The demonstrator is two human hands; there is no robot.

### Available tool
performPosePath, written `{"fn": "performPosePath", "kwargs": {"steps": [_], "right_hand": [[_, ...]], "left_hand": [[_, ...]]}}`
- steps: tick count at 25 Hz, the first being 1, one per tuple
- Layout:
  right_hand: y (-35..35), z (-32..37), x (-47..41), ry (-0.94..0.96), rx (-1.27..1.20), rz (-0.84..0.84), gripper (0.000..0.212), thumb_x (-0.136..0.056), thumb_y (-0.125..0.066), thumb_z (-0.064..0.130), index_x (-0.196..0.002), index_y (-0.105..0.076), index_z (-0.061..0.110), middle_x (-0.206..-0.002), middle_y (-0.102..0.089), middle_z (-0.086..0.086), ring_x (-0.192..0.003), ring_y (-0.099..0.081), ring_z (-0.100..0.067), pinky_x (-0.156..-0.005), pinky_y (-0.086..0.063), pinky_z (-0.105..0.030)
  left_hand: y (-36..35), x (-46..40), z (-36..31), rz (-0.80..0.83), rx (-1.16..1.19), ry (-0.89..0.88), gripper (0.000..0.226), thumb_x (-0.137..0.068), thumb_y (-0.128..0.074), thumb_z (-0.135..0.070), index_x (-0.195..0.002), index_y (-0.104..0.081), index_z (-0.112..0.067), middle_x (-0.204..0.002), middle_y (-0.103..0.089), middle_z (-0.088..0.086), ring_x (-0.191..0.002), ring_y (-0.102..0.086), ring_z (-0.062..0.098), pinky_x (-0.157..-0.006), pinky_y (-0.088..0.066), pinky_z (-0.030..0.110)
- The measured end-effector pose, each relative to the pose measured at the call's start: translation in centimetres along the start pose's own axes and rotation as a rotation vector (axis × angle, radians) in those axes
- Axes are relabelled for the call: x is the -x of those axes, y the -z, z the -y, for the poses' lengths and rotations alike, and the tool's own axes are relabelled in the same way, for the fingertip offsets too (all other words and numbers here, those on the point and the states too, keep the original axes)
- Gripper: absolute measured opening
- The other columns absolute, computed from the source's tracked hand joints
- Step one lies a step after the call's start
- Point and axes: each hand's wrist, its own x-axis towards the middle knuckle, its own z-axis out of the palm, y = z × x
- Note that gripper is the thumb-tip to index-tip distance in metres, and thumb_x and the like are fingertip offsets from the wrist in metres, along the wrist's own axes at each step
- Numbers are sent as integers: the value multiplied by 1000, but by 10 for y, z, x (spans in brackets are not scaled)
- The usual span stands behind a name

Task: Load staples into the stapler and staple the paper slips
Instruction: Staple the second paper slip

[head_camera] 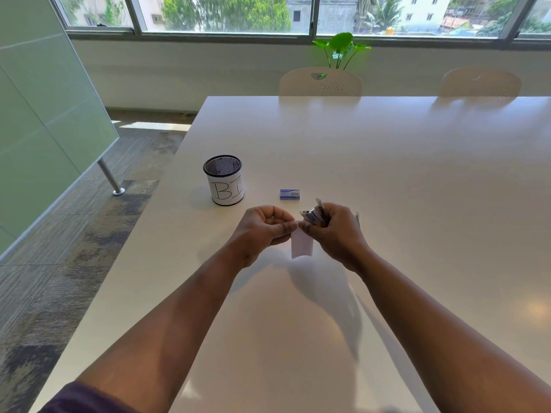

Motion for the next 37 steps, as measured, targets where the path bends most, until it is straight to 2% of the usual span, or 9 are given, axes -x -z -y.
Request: {"fn": "performPosePath", "kwargs": {"steps": [4,6,9,15,23,26,30,34,37], "right_hand": [[1,0,0,36,-20,-3,24,-83,-81,33,-73,-61,24,-60,-56,13,-56,-45,-5,-57,-45,-34],[1,0,2,19,-126,6,14,-83,-81,29,-86,-67,29,-69,-65,12,-63,-55,-5,-62,-53,-35],[-2,-3,6,-54,-318,29,30,-82,-83,20,-106,-69,33,-81,-73,14,-74,-65,-2,-71,-59,-27],[-14,-11,11,-183,-492,43,18,-82,-82,12,-92,-68,13,-64,-63,12,-55,-54,0,-52,-45,-17],[-25,-13,9,-254,-759,-79,21,-84,-78,4,-90,-62,18,-74,-64,3,-72,-63,-15,-57,-52,-28],[-23,-15,11,-224,-735,-19,25,-80,-83,10,-88,-61,16,-74,-63,-1,-73,-65,-19,-64,-58,-32],[-18,-11,8,-145,-648,74,33,-75,-88,17,-86,-58,18,-80,-57,-11,-73,-60,-22,-73,-60,-43],[-15,-8,9,-103,-471,85,30,-81,-84,14,-82,-55,17,-75,-59,-7,-70,-59,-21,-63,-58,-37],[-15,-8,12,-71,-423,101,29,-83,-82,12,-81,-53,15,-69,-56,-1,-65,-55,-16,-56,-52,-31]], "left_hand": [[-1,0,0,-31,-8,3,7,-86,-77,-7,-90,-72,-9,-83,-76,8,-77,-71,18,-68,-59,25],[0,0,1,-47,-25,3,6,-87,-77,-8,-89,-72,-12,-80,-76,6,-76,-69,18,-66,-56,26],[2,0,2,-56,-25,-12,8,-89,-74,-7,-85,-71,-14,-78,-74,5,-74,-68,16,-64,-55,24],[5,0,4,-102,-12,-54,13,-89,-73,-2,-82,-71,-14,-70,-70,1,-69,-67,12,-68,-59,26],[4,-3,2,-89,-57,-47,15,-88,-72,0,-99,-71,-9,-71,-66,4,-71,-62,18,-68,-55,25],[6,-4,-2,-28,-172,-18,22,-88,-73,-5,-110,-73,-9,-72,-63,6,-65,-58,14,-66,-49,26],[8,-1,-5,71,-234,38,24,-84,-82,-32,-97,-79,-11,-80,-72,6,-72,-57,14,-62,-45,23],[5,1,-4,78,-149,106,14,-82,-82,-24,-90,-79,-13,-89,-72,14,-88,-61,28,-79,-45,41],[-1,4,-4,13,-169,91,4,-84,-81,-17,-83,-77,-15,-83,-71,10,-83,-60,25,-73,-45,36]]}}
